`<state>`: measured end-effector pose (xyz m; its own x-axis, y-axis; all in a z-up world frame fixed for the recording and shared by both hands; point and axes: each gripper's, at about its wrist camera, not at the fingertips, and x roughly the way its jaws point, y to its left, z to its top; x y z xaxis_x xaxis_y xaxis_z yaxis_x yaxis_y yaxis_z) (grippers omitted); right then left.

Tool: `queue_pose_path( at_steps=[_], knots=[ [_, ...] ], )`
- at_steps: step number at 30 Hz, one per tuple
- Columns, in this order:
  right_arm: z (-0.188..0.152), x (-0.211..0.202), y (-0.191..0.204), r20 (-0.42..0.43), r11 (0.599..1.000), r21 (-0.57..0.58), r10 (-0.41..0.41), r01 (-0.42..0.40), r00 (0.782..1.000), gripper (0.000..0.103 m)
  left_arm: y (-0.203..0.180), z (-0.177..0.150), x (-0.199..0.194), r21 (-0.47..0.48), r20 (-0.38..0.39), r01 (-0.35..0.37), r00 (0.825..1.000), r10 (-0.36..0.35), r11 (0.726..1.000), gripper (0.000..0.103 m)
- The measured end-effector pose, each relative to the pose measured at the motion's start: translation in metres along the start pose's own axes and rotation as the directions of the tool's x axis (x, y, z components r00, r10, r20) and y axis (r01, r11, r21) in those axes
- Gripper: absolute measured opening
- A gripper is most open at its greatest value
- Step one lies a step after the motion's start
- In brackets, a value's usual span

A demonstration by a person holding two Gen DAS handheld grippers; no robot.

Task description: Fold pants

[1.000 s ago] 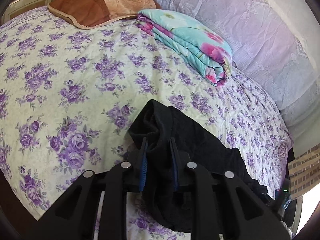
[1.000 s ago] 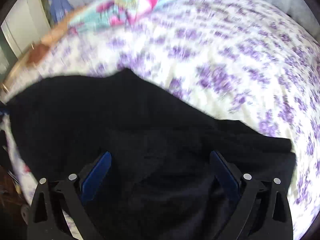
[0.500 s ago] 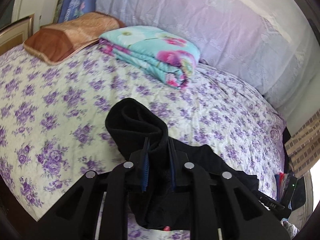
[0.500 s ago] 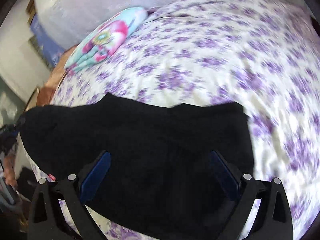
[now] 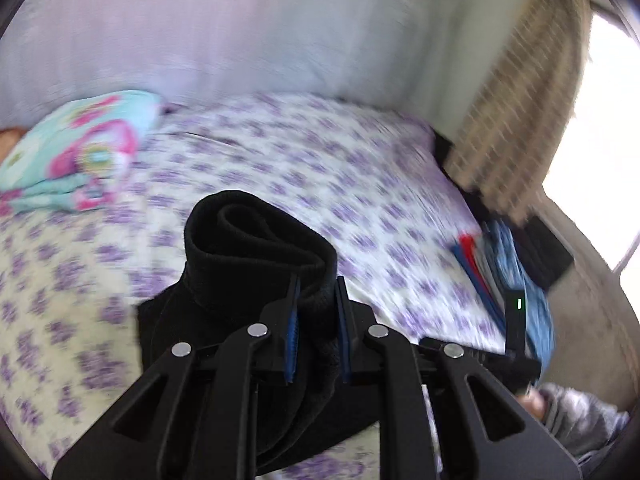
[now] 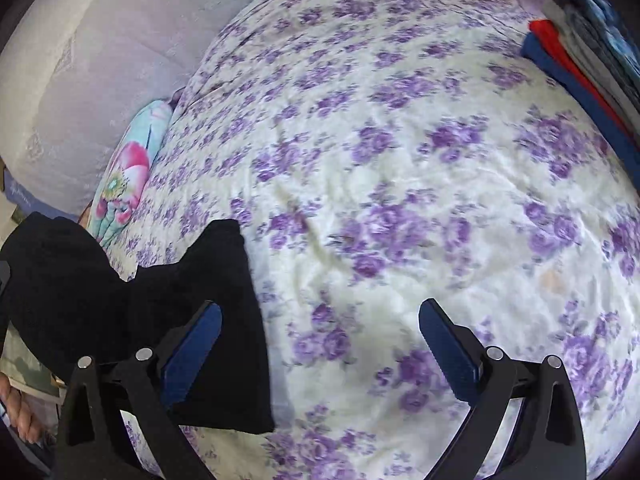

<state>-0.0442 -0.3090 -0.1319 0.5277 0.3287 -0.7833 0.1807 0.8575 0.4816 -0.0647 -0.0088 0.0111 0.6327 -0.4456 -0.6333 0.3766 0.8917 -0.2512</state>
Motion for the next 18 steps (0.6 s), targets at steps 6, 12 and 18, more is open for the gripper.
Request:
queue_pose_path(
  at_steps=[6,12,18],
  knots=[
    [0.001,-0.020,-0.048,0.025,0.997,0.067,-0.037,0.035,0.999,0.099,-0.062,-0.063,0.120,0.134,-0.244,0.099,0.968,-0.064,0.986,0.015],
    [0.001,-0.028,-0.046,0.036,0.999,0.045,-0.023,0.021,0.999,0.099,-0.067,-0.069,0.131,0.094,-0.273,0.116,0.958,-0.086,0.989,0.042],
    [0.017,-0.013,0.020,0.017,0.994,-0.088,0.063,-0.061,0.998,0.099,-0.038,-0.050,0.081,0.012,-0.168,0.026,0.986,-0.023,1.000,0.083]
  ],
)
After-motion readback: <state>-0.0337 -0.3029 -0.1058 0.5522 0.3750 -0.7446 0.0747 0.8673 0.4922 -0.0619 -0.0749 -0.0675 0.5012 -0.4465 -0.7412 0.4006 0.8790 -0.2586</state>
